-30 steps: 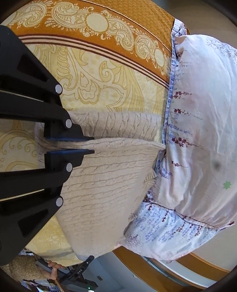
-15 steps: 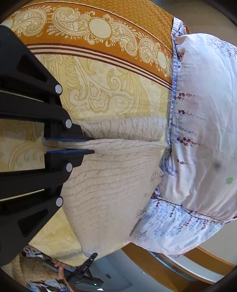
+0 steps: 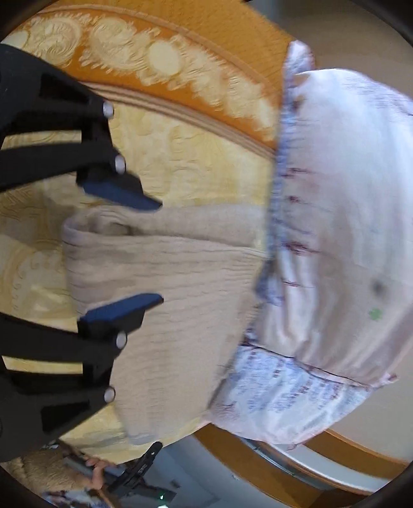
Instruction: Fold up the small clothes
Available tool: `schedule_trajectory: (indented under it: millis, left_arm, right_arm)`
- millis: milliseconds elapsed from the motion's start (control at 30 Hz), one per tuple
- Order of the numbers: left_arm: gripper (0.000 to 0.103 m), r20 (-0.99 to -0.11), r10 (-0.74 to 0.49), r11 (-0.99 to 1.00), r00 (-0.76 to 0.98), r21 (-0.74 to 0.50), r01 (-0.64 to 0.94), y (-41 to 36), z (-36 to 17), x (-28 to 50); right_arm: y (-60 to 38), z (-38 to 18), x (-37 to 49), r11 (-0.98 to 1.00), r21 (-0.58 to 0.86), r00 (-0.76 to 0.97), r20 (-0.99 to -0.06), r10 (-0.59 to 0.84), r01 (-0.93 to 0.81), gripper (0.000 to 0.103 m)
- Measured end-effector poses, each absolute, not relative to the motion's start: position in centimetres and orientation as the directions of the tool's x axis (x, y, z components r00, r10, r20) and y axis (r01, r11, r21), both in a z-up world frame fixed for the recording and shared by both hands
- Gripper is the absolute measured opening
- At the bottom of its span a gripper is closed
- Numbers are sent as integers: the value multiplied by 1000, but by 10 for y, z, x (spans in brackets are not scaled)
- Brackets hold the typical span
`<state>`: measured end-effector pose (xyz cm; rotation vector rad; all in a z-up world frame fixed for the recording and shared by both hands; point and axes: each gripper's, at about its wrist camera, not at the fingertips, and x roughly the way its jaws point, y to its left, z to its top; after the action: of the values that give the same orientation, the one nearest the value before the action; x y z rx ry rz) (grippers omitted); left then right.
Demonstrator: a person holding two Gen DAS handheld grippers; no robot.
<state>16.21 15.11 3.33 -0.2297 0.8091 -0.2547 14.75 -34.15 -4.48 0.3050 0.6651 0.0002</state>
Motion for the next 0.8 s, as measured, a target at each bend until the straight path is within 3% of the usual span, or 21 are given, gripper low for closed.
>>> schedule_trajectory:
  millis: [133,333,533,800]
  left_arm:
    - [63,-655,-322,946,684,-259,197,123,45,167]
    - [63,-704,-302,952,642,-193,236,85,30,186]
    - [63,-752,-272,962,600,-204,179,90,7,202]
    - [63,-748,-287,958,598,-240,159,97,3,204]
  right_arm:
    - [-306,-42,168,968,250,772,-615,161,-2,31]
    - [-273,-47,189,964,260,745,-631,214,-57,31]
    - [-265,-62,193,969,242,719,-666,199,-44,32]
    - [-262,-68,182,973,229,716,-673,186,-38,36]
